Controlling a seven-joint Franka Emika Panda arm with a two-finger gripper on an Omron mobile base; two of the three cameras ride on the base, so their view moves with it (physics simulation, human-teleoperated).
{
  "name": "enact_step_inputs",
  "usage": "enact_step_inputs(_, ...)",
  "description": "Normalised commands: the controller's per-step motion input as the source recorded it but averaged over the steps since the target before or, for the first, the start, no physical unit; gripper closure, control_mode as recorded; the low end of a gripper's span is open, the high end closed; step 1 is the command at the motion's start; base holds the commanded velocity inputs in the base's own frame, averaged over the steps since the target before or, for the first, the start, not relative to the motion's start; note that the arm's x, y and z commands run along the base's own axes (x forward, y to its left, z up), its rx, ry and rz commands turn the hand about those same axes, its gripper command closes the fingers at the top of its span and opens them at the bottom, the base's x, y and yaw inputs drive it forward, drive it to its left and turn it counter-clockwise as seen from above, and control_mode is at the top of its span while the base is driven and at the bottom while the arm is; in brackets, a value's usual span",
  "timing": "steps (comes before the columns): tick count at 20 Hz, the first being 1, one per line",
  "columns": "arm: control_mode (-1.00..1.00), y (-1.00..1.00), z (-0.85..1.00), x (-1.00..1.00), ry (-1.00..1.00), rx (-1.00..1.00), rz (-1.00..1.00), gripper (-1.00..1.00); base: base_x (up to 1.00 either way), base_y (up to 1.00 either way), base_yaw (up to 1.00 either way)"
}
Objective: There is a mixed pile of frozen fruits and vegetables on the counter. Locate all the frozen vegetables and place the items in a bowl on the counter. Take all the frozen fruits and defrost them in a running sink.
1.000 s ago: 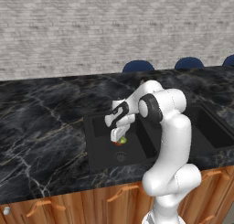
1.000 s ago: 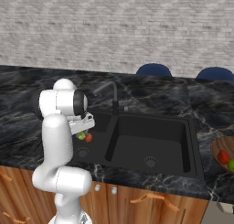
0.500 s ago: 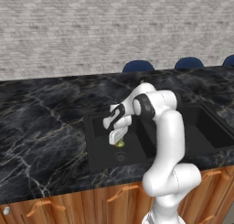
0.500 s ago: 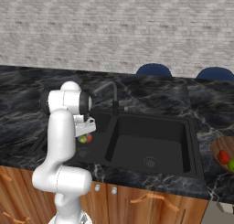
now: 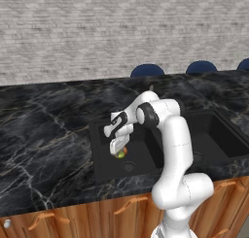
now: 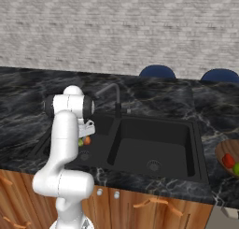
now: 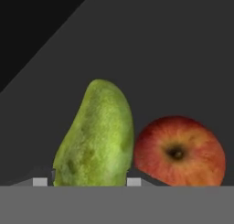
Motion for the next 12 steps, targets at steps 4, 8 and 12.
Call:
enact_step_inputs(4,-1.0,-0.16,-0.28,0.07,-0.03,0.01,-0.01,1.0,0.0,0.0,0.0)
enact_step_inputs(8,-1.0,-0.14,-0.22,0.04,0.0,0.02,-0.01,-1.0,0.0,0.0,0.0)
enact_step_inputs(12,-1.0,-0.21,-0.25,0.0,0.0,0.03,-0.01,-1.0,0.0,0.0,0.0)
